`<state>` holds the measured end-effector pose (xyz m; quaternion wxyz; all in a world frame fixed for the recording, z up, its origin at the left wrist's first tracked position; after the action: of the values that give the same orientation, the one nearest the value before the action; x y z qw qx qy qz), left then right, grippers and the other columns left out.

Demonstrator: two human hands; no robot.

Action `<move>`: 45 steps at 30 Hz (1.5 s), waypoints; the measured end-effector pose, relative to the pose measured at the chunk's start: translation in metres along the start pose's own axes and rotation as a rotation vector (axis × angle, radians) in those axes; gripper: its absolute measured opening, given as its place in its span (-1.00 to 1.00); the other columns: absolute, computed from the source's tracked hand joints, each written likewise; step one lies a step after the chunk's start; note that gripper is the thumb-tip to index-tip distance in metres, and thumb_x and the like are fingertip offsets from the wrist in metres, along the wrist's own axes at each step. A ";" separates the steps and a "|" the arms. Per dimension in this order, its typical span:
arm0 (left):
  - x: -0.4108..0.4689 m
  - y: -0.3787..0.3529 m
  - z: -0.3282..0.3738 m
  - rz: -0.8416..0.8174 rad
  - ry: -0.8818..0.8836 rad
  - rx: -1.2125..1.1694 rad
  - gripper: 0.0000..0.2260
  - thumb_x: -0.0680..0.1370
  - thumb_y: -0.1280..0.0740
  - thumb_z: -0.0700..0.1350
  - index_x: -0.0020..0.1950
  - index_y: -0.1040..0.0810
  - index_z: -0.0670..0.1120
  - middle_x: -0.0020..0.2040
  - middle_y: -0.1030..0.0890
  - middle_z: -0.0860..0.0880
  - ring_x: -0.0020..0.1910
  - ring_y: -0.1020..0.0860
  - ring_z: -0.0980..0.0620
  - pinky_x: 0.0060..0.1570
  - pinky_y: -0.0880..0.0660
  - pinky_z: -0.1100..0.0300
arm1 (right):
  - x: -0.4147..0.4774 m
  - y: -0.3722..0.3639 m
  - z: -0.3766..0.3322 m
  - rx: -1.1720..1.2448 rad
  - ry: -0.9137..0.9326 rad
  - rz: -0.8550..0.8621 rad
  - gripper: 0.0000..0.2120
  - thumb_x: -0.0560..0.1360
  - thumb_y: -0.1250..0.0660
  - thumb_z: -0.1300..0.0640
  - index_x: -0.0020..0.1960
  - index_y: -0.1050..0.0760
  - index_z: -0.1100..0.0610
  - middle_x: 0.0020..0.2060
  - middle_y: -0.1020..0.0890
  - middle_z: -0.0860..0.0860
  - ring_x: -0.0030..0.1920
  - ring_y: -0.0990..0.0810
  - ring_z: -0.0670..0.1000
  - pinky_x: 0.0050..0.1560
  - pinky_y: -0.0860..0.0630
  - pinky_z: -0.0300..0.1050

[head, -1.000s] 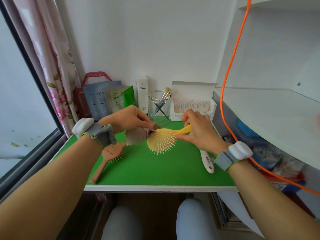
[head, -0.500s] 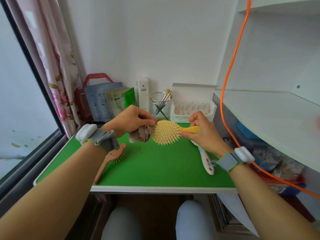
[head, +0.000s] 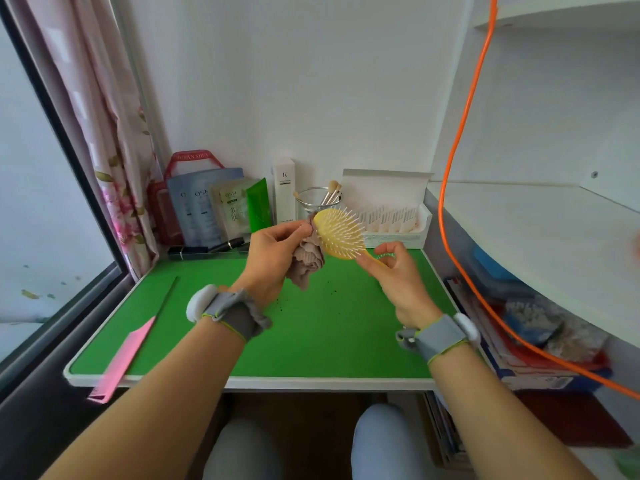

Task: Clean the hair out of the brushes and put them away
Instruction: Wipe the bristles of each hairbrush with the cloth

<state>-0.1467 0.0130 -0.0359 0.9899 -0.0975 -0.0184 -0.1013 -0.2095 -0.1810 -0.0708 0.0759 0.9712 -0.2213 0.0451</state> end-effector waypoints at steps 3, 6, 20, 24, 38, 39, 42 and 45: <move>-0.001 -0.013 -0.006 0.058 -0.035 -0.070 -0.94 0.50 -0.39 -0.20 -0.05 -0.64 -0.14 -0.15 -0.68 -0.13 -0.25 -0.66 -0.04 -0.26 -0.63 0.12 | -0.006 -0.014 -0.004 0.073 -0.036 0.049 -0.80 0.49 -0.41 0.04 -0.01 -0.48 0.13 -0.28 -0.46 0.09 -0.27 -0.38 0.00 -0.34 -0.29 -0.26; -0.006 -0.025 -0.017 0.104 -0.070 -0.078 -0.93 0.50 -0.39 -0.22 -0.05 -0.64 -0.17 -0.17 -0.68 -0.11 -0.21 -0.64 -0.02 -0.10 -0.61 0.10 | -0.012 -0.028 -0.012 0.130 -0.070 0.119 -0.83 0.49 -0.40 0.03 -0.08 -0.50 0.12 -0.30 -0.54 0.07 -0.29 -0.43 -0.02 -0.34 -0.32 -0.25; -0.015 -0.025 -0.037 0.087 -0.116 0.181 -0.94 0.49 -0.42 -0.18 -0.09 -0.67 -0.05 -0.23 -0.68 0.05 -0.26 -0.63 0.12 -0.21 -0.60 0.25 | -0.028 -0.021 0.007 0.017 -0.097 0.212 -0.88 0.59 -0.21 0.22 0.08 -0.48 0.09 -0.29 -0.52 -0.02 -0.38 -0.41 -0.10 -0.55 -0.28 -0.42; -0.016 -0.023 -0.045 0.092 -0.081 0.259 -0.88 0.49 -0.41 -0.17 0.00 -0.67 -0.11 -0.17 -0.69 -0.02 -0.19 -0.66 0.05 -0.12 -0.60 0.16 | -0.040 -0.012 0.022 -0.303 -0.108 0.159 -0.79 0.61 -0.13 0.25 0.21 -0.34 0.08 -0.30 -0.46 -0.03 -0.40 -0.42 -0.08 -0.51 -0.27 -0.23; -0.027 -0.017 -0.061 0.076 -0.044 0.390 -0.87 0.48 -0.43 -0.15 0.01 -0.67 -0.10 -0.19 -0.67 0.02 -0.14 -0.65 0.02 -0.01 -0.61 0.05 | -0.062 -0.013 0.034 -0.656 -0.179 0.031 -0.74 0.57 -0.15 0.29 0.26 -0.27 0.21 0.04 -0.49 0.14 -0.08 -0.49 0.09 -0.23 -0.37 -0.12; -0.027 -0.016 -0.061 0.076 -0.042 0.391 -0.86 0.48 -0.43 -0.14 0.02 -0.67 -0.11 -0.18 -0.67 0.01 -0.14 -0.65 0.02 -0.01 -0.61 0.05 | -0.063 -0.014 0.034 -0.675 -0.179 0.028 -0.73 0.57 -0.16 0.29 0.26 -0.27 0.22 0.08 -0.49 0.17 -0.05 -0.48 0.11 -0.20 -0.37 -0.11; -0.029 -0.013 -0.062 0.074 -0.040 0.392 -0.86 0.49 -0.42 -0.15 0.03 -0.67 -0.11 -0.15 -0.68 -0.02 -0.12 -0.65 0.00 0.00 -0.61 0.05 | -0.066 -0.016 0.031 -0.763 -0.168 0.023 -0.75 0.56 -0.21 0.26 0.21 -0.29 0.24 0.14 -0.46 0.22 0.05 -0.49 0.18 -0.15 -0.35 -0.08; -0.030 -0.011 -0.061 0.075 -0.038 0.392 -0.84 0.48 -0.43 -0.14 0.04 -0.66 -0.12 -0.12 -0.68 -0.04 -0.12 -0.65 0.01 -0.01 -0.60 0.09 | -0.070 -0.016 0.027 -0.857 -0.147 0.019 -0.70 0.56 -0.24 0.21 0.24 -0.28 0.24 0.21 -0.42 0.24 0.18 -0.43 0.23 0.04 -0.38 0.00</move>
<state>-0.1774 -0.0039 -0.0952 0.9925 0.0945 -0.0530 -0.0571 -0.2636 -0.1414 -0.1084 0.4558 0.8505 -0.2338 -0.1195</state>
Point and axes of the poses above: each hand's wrist, its own x-axis towards the middle knuckle, its own y-axis out of the back of the hand, z = x × y, the point moved 6 cm from there along x, towards the middle knuckle
